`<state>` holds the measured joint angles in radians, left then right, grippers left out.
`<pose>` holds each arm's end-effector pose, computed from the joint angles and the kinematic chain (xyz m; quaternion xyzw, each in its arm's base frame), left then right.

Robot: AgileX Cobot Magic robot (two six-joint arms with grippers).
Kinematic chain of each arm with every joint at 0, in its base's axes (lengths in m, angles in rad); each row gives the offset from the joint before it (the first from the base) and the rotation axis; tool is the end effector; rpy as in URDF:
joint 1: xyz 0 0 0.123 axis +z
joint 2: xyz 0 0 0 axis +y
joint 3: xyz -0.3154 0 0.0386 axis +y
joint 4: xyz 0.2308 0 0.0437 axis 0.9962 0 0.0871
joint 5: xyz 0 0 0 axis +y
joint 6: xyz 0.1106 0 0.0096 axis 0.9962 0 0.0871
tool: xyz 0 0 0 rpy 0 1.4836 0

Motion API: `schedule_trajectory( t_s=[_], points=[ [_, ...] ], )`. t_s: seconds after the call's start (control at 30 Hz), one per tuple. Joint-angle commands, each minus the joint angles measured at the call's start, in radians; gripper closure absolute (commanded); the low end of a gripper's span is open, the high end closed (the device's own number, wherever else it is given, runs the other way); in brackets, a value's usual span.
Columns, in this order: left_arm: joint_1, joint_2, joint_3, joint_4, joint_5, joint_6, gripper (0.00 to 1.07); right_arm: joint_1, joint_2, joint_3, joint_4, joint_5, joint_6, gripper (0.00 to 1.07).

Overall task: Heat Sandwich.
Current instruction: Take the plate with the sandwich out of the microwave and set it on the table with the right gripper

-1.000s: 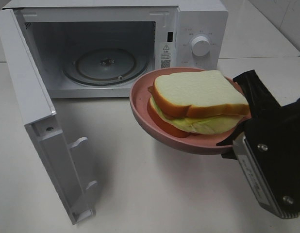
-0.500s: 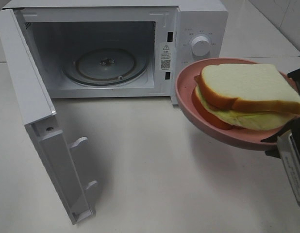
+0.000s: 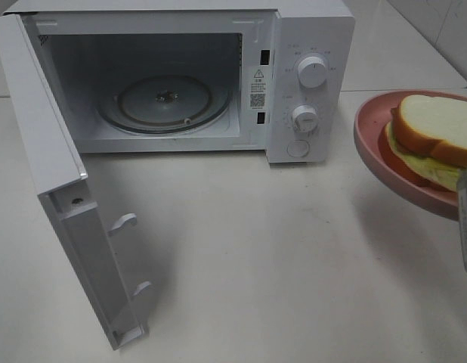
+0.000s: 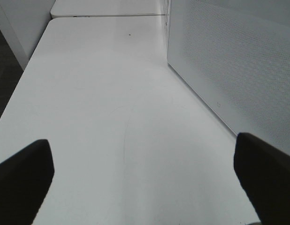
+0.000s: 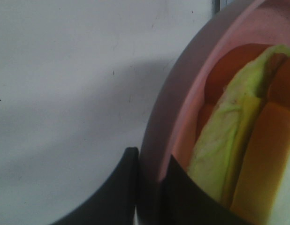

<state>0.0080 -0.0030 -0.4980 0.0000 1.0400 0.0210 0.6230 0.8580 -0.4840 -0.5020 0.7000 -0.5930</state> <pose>-0.0342 -0.0003 0.2613 0.0055 0.8475 0.0077 0.5307 0.1154 0.0405 0.2590 -0.6414 0.6838 -0.2037 0.2819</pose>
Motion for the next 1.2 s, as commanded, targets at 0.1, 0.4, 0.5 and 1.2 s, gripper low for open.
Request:
schedule_trajectory(
  t_s=[0.1, 0.4, 0.5, 1.2],
  points=[
    [0.003, -0.026, 0.003, -0.006, -0.004, 0.000, 0.07, -0.005, -0.008, -0.004, -0.082, 0.027, 0.119, 1.07],
    [0.003, -0.026, 0.003, -0.006, -0.004, 0.000, 0.07, -0.005, -0.008, -0.004, -0.159, 0.155, 0.337, 1.06],
    [0.003, -0.026, 0.003, -0.006, -0.004, 0.000, 0.07, -0.005, -0.007, -0.004, -0.181, 0.186, 0.411, 1.06],
    [0.003, -0.026, 0.003, -0.006, -0.004, 0.000, 0.07, -0.005, 0.282, -0.051, -0.353, 0.224, 0.865, 1.06]
  ],
)
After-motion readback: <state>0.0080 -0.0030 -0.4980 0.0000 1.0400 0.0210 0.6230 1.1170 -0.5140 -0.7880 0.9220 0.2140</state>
